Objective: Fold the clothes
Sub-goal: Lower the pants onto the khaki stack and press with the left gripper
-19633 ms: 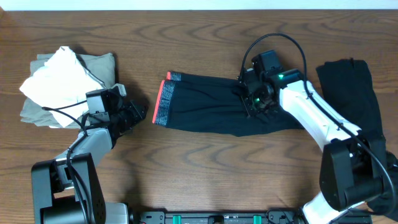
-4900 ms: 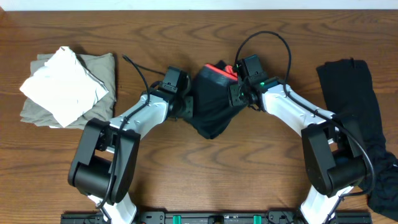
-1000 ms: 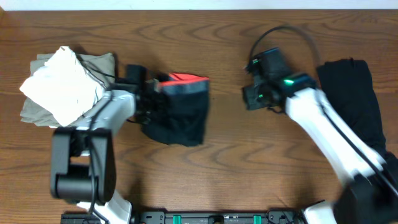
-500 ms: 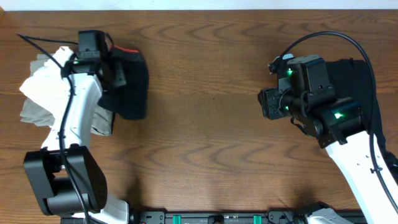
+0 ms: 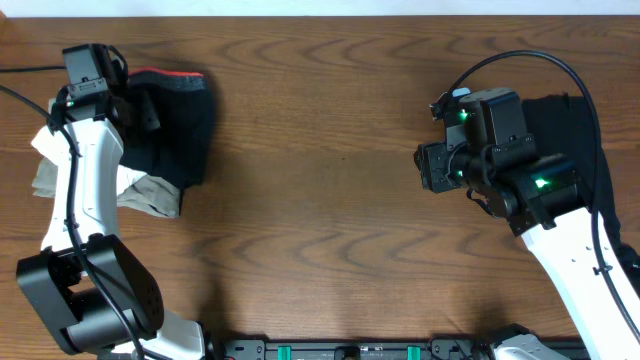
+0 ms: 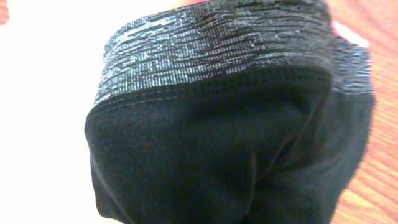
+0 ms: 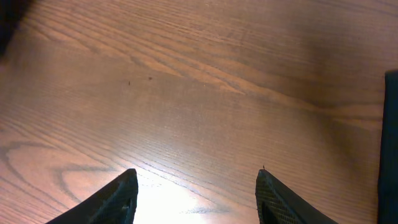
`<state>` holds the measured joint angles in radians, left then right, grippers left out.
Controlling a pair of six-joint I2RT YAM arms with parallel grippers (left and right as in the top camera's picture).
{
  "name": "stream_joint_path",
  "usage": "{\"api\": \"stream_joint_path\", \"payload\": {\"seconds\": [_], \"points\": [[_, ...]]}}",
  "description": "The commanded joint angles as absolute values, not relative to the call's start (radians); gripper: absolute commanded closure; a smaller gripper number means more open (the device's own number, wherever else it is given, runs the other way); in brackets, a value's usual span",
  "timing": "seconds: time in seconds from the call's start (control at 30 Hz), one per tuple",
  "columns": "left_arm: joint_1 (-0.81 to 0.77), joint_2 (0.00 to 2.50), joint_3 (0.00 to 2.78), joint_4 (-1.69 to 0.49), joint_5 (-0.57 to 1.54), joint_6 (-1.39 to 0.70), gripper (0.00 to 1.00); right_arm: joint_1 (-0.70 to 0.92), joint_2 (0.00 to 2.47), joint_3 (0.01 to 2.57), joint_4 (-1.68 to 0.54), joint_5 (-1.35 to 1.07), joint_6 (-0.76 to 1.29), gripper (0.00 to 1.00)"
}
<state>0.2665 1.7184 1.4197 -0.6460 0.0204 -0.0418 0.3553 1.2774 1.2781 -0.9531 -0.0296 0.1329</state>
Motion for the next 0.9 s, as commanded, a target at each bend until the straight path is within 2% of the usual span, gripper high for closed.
{"api": "stream_joint_path", "payload": {"seconds": [0.0, 0.13, 0.3, 0.53, 0.87], "points": [[0.270, 1.700, 1.483, -0.628, 0.045, -0.004, 0.94, 0.350, 1.283, 1.281, -0.954, -0.026, 0.141, 0.41], [0.271, 1.700, 1.533, -0.627, 0.033, 0.043, 0.94, 0.350, 1.283, 1.281, -0.953, -0.026, 0.141, 0.41], [0.306, 1.700, 1.553, -0.623, -0.112, 0.044, 0.94, 0.350, 1.288, 1.281, -0.955, -0.026, 0.141, 0.41], [0.435, 1.731, 1.548, -0.632, -0.119, -0.063, 0.94, 0.350, 1.289, 1.281, -0.954, -0.026, 0.141, 0.41], [0.541, 1.788, 1.507, -0.636, 0.111, -0.114, 0.94, 0.350, 1.289, 1.281, -0.951, -0.026, 0.141, 0.41]]}}
